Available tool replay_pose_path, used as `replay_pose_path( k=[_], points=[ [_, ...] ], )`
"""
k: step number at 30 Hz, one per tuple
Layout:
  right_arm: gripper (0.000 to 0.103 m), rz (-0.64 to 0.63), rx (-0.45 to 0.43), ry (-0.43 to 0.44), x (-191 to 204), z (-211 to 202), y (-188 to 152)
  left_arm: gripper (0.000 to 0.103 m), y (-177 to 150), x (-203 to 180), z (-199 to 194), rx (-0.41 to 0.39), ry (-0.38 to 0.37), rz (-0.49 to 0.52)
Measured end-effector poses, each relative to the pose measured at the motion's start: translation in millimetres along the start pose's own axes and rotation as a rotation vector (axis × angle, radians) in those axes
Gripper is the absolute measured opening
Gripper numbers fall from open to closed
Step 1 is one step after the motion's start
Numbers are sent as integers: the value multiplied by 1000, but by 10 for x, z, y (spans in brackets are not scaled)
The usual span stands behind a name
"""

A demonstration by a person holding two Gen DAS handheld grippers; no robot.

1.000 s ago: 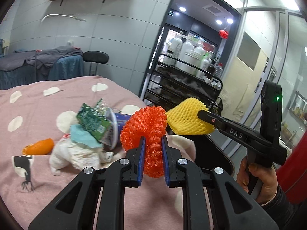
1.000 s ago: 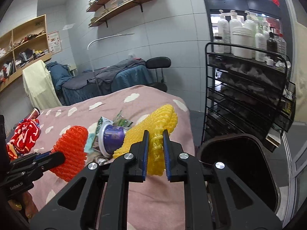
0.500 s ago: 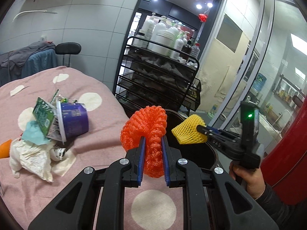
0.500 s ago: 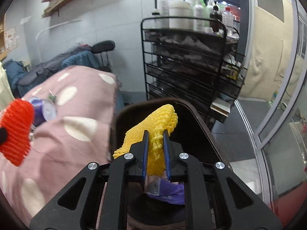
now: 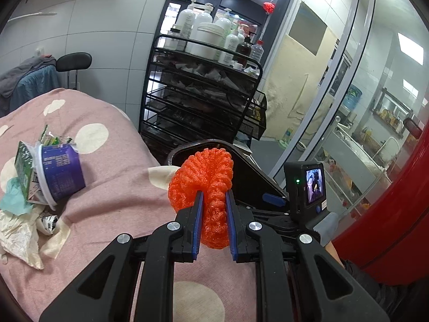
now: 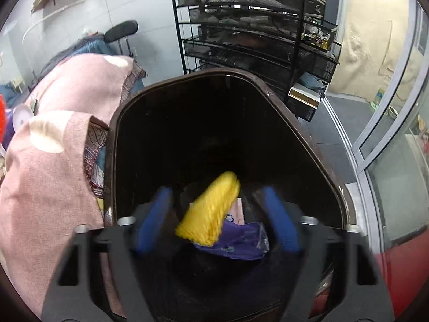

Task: Collect trash
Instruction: 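Carry both mesh nets over the brown bin and open both tools to drop them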

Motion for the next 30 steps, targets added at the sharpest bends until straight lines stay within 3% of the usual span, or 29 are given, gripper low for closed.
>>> replay_pose_path(
  k=[12,30],
  points=[
    [86,-12,-129,-6,21,-520,-216,17,95,-277,344,67,-44,55],
    [89,23,-165,-22,-174,-898,-488,17,212,-703,1156,244,-92,145]
  ],
)
Point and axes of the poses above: each gripper's, at about its wrist camera, not at the fingertips, and z roughly the way its jaws point, x to its left, y to its top, the point moved 4 cm from there along z, roughly the way its jaws point, and after that the axes turned 5 degrees about x, right-handed, at the moved point
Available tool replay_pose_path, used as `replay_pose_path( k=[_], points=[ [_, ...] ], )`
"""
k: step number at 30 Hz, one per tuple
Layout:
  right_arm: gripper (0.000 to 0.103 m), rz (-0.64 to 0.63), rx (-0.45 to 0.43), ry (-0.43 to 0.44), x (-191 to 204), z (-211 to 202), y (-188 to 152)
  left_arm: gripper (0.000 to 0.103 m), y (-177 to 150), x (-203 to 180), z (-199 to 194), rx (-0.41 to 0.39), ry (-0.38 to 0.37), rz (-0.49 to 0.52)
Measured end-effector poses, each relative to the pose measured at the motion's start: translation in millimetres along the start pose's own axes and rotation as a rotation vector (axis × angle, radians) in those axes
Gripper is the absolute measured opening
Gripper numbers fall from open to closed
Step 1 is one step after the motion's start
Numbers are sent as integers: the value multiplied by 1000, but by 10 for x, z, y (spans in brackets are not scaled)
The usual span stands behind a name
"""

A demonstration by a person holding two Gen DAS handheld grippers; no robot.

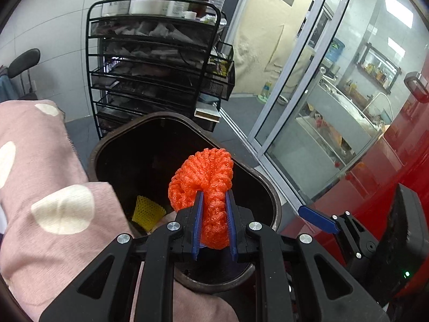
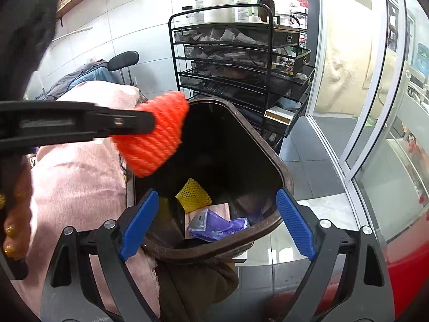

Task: Collect trash
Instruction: 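Carry both mesh nets over the brown bin and open both tools to drop them, then move both tools back over the remaining trash on the bed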

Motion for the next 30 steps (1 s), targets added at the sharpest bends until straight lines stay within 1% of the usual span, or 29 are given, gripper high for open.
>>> replay_pose_path(
  k=[5,6,7,10,11,13,16,19,23,26,30],
  points=[
    [89,6,4,-4,-26,-23,-45,18,26,-17,175,41,5,3],
    [90,7,4,-6,-30,-32,-60,23,17,-20,190,46,10,6],
    [90,8,4,-7,-37,-41,-72,35,14,-16,208,51,15,7],
    [90,12,9,-15,-68,-41,-105,57,21,-16,196,29,28,10],
    [90,15,12,-17,-79,-37,-112,60,19,-29,194,22,34,19],
    [91,22,17,-18,-97,-28,-128,70,8,-60,151,7,60,44],
    [92,25,20,-23,-99,-12,-133,78,4,-94,64,-18,94,74],
    [93,31,24,-25,-104,5,-132,84,-3,-94,-57,-57,129,77],
    [93,33,26,-28,-101,10,-135,86,-30,-109,-229,-100,177,96],
    [94,32,20,-27,-75,-7,-117,90,-73,-122,-382,-139,224,116],
    [96,25,6,-20,-12,-39,-75,93,-147,-70,-604,-186,250,100]
  ],
)
Point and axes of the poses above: each gripper's, at about its wrist camera, not at the fingertips, and z roughly the way its jaws point, x to its left, y to its top, the point moved 4 cm from there along z, roughly the way its jaws point, and after that the axes turned 5 degrees about x, right-handed, at the moved point
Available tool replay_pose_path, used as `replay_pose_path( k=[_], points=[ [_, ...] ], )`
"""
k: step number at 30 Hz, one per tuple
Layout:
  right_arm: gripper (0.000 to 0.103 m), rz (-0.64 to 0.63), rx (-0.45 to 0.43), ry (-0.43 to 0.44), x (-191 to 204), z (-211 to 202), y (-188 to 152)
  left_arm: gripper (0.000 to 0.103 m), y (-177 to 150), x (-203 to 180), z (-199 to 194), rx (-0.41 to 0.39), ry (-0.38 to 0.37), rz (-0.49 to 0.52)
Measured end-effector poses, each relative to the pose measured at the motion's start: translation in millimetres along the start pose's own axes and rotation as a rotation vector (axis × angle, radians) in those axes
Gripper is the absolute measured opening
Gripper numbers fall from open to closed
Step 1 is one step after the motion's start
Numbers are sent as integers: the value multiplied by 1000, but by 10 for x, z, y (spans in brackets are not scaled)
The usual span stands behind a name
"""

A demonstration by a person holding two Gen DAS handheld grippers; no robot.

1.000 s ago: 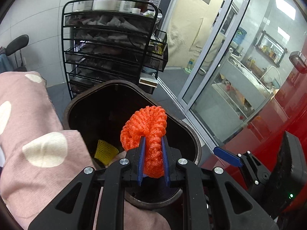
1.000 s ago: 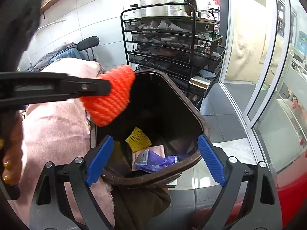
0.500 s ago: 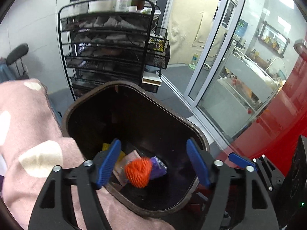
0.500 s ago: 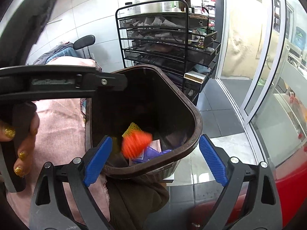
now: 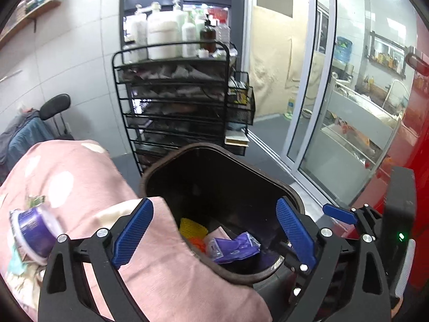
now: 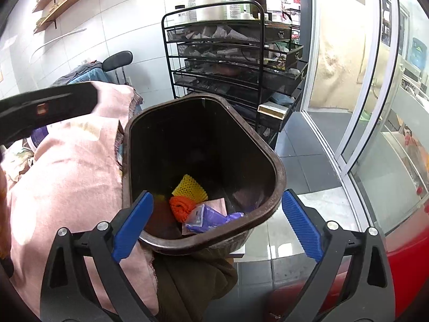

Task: Collect trash
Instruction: 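Move both tools back over the remaining trash on the bed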

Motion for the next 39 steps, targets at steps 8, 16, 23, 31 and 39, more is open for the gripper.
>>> replay_pose_path(
  k=[8,16,23,31,39],
  points=[
    [97,-47,-13,56,288,-41,96,98,-215,315,-397,-63,81,-101],
    [97,-136,-38,199,871,-174,276,98,-662,945,-812,-89,223,-251],
    [97,-252,-42,306,1507,-285,325,97,-1097,1568,-1081,-47,352,-391],
    [97,-337,-32,407,2038,-382,333,85,-1440,2110,-1197,-9,413,-494],
    [97,-383,-23,441,2300,-408,301,83,-1429,2326,-1160,13,353,-518]
  ],
)
Point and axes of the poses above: each gripper's, at about its wrist camera, not at the fingertips, and z roughly the way its jaws point, x to its left, y to its top, the point moved 4 cm from there along z, roughly the way its jaws point, and after that the axes turned 5 degrees about x, right-handed, at the moved point
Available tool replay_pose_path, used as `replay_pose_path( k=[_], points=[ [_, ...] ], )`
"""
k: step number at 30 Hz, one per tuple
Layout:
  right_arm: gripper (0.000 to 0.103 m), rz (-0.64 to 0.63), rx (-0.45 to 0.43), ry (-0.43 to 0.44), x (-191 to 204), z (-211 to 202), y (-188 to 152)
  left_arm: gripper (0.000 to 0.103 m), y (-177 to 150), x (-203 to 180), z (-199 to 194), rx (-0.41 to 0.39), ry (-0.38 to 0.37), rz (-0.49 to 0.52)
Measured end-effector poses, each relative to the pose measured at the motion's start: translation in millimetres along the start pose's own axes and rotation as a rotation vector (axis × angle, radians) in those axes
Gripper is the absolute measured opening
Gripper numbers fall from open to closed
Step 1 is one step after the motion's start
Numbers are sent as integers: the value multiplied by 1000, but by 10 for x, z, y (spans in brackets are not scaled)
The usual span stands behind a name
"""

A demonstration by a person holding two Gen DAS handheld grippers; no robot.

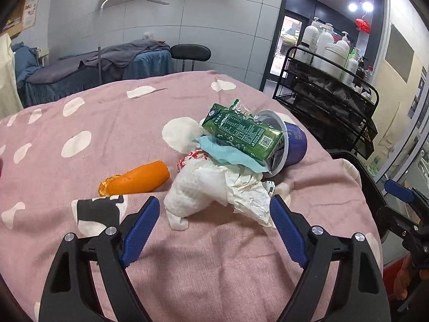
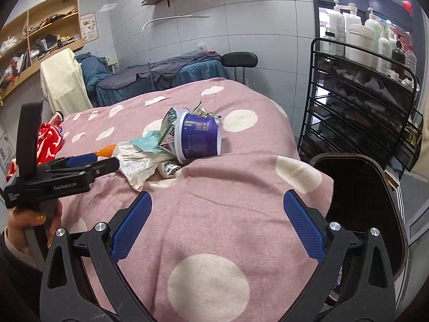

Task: Collect trash
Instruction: 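Move both tools back over the remaining trash on the bed, then grasp the white tissue with the left tool while the right tool grasps crumpled white paper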

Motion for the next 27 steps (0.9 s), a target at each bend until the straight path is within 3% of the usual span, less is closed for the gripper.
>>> replay_pose_path(
  k=[9,17,27],
  points=[
    [97,2,7,13,40,12,13,79,87,-40,63,2,-4,44],
    [97,-8,20,24,80,77,40,69,20,159,1,20,8,58],
    [97,-27,42,46,237,195,71,52,4,191,315,114,25,174]
  ],
)
Point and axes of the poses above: each gripper's, at about its wrist camera, not at the fingertips, and z roughly the way its jaws point, x to its left, y to its top, the point moved 4 cm from there along z, roughly the way its jaws point, and after that the axes turned 5 degrees about x, right-handed, at the moved point
